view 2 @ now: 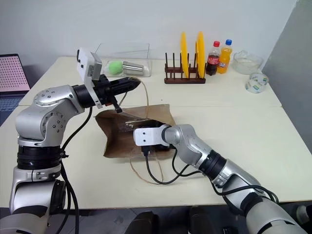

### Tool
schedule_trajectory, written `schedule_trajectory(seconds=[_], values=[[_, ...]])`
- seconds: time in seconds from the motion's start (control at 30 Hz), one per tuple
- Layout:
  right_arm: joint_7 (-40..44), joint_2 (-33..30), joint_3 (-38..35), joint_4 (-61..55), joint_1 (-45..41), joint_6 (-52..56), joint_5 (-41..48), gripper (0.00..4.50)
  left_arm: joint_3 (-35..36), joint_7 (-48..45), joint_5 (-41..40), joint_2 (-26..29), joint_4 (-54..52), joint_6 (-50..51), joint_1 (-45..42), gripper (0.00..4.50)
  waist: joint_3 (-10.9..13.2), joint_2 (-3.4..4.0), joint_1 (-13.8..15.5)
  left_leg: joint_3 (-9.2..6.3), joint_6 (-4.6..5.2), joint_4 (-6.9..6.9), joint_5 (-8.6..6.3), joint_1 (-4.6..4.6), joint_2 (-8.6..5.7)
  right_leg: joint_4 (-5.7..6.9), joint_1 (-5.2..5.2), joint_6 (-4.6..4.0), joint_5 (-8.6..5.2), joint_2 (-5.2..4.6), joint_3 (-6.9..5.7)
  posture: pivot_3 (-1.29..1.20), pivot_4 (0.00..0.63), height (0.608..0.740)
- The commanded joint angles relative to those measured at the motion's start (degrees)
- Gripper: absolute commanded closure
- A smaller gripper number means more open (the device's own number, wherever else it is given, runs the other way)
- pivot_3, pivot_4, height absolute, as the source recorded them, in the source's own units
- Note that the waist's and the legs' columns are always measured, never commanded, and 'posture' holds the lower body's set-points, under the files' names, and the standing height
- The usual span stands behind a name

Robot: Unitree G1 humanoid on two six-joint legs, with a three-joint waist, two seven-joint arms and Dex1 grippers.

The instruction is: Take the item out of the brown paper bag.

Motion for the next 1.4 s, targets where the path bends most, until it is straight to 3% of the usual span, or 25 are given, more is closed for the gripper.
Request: schedule_trajectory(seconds=[0.03, 0.2, 0.53, 0.77, 0.9, 0.97, 1.07, 1.2, 1.4], values=[[1.09, -0.34, -3.8, -4.09, 0.1, -4.14, 1.87, 1.47, 0.44, 0.33, 0.42, 0.07, -1.22, -1.28, -0.45, 4.5, 0.0, 0.01, 0.0, -0.01, 0.0, 0.0, 0.0, 0.0, 0.0, 0.0, 0.0, 0.0, 0.0, 0.0, 0.0, 0.0, 0.15, 0.74], [5.93, -0.47, -9.71, -10.12, 1.49, -7.87, 9.97, 1.47, 0.16, 1.2, 2.03, 0.26, 0.04, -1.88, -0.5, 4.5, 0.03, 0.01, -0.06, -0.01, 0.0, -0.03, 0.0, -0.03, 0.0, -0.01, -0.04, 0.0, 0.0, 0.0, -0.01, 0.0, 0.15, 0.74], [18.51, 0.28, -22.76, -18.0, 4.11, -8.11, 35.08, 1.47, -0.55, 2.27, 6.45, -0.12, 5.35, -5.45, -1.26, 4.5, 0.04, 0.01, -0.08, -0.06, 0.0, -0.08, -0.01, -0.03, 0.01, -0.05, -0.01, -0.04, 0.03, -0.01, -0.07, 0.0, 0.15, 0.74], [13.68, 4.01, -35.2, -17.68, -0.43, 1.12, 49.55, 1.47, -1.13, 2.19, 8.02, -0.64, 7.17, -7.1, -1.38, 4.5, 0.08, 0.06, -0.11, -0.06, 0.0, -0.09, -0.01, -0.03, 0.02, -0.02, -0.04, -0.22, 0.13, -0.01, -0.08, 0.0, 0.15, 0.74], [6.98, 1.97, -45.1, -14.42, -5.76, 3.38, 53.68, 1.47, -1.2, 2.27, 8.38, -0.77, 7.25, -7.7, -1.11, 4.5, 0.08, 0.07, 0.07, -0.06, 0.0, -0.1, -0.01, -0.05, 0.01, -0.04, -0.04, -0.24, 0.14, -0.04, -0.08, 0.0, 0.15, 0.74], [5.07, -1.28, -47.81, -14.15, -6.23, 3.19, 53.19, 1.47, -1.0, 2.35, 8.32, -0.74, 6.95, -7.71, -0.85, 4.5, 0.08, 0.07, 0.38, -0.06, 0.0, -0.12, -0.01, -0.07, -0.01, -0.07, -0.04, -0.24, 0.15, -0.06, -0.09, 0.0, 0.15, 0.74], [5.1, -11.27, -48.29, -11.82, -2.49, 0.96, 46.8, 1.47, -0.86, 2.43, 8.33, -0.72, 6.74, -7.79, -0.58, 4.5, 0.08, 0.06, 1.01, -0.03, 0.0, -0.27, -0.01, -0.07, -0.07, -0.22, -0.03, -0.23, 0.15, -0.14, -0.09, 0.0, 0.15, 0.74], [7.8, -24.39, -43.15, -5.16, 4.59, -5.83, 35.81, 1.47, -0.92, 2.37, 8.39, -0.78, 6.75, -8.15, -0.52, 4.5, 0.08, 0.06, 1.13, 0.07, 0.02, -0.56, 0.0, -0.1, -0.08, -0.7, 0.06, -0.16, 0.19, -0.15, -0.08, 0.0, 0.15, 0.74], [10.96, -31.81, -35.93, 4.34, 9.04, -13.93, 25.97, 1.47, -1.33, 1.92, 8.68, -1.1, 7.57, -8.95, -1.12, 4.5, 0.19, 0.23, -0.11, 0.48, 0.03, -0.73, 0.0, -0.23, 0.01, -0.64, -0.27, -0.1, 0.18, -0.12, 0.16, 0.0, 0.15, 0.74]])
